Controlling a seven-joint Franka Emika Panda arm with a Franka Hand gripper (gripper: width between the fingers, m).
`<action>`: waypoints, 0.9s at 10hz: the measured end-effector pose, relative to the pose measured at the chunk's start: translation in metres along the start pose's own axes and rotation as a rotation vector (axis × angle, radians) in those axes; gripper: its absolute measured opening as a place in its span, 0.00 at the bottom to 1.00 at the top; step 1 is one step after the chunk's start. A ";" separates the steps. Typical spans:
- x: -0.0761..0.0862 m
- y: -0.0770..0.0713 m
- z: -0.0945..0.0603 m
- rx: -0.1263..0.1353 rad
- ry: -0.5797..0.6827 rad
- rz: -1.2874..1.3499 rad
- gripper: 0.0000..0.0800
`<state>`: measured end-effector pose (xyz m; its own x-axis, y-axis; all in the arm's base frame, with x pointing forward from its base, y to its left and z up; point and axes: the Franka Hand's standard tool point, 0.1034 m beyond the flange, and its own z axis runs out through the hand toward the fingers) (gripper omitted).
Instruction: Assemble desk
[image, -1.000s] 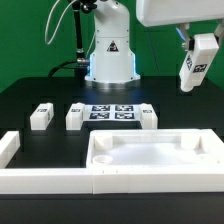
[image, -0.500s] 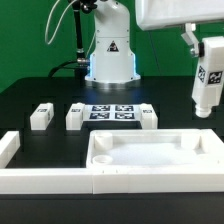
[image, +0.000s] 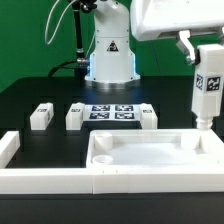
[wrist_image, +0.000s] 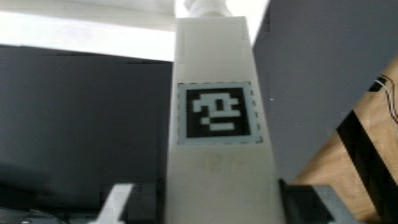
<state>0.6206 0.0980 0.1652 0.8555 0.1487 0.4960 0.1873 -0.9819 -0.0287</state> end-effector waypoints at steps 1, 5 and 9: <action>0.002 0.005 0.006 -0.004 -0.002 -0.002 0.36; 0.005 0.003 0.029 0.004 0.000 -0.003 0.36; 0.000 -0.002 0.038 0.011 -0.008 -0.015 0.36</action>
Offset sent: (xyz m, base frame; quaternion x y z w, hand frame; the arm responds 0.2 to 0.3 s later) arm 0.0144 0.0045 -0.0107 0.0132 0.0118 0.0196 0.9997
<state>0.6388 0.1049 0.1327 0.8563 0.1646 0.4896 0.2055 -0.9782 -0.0306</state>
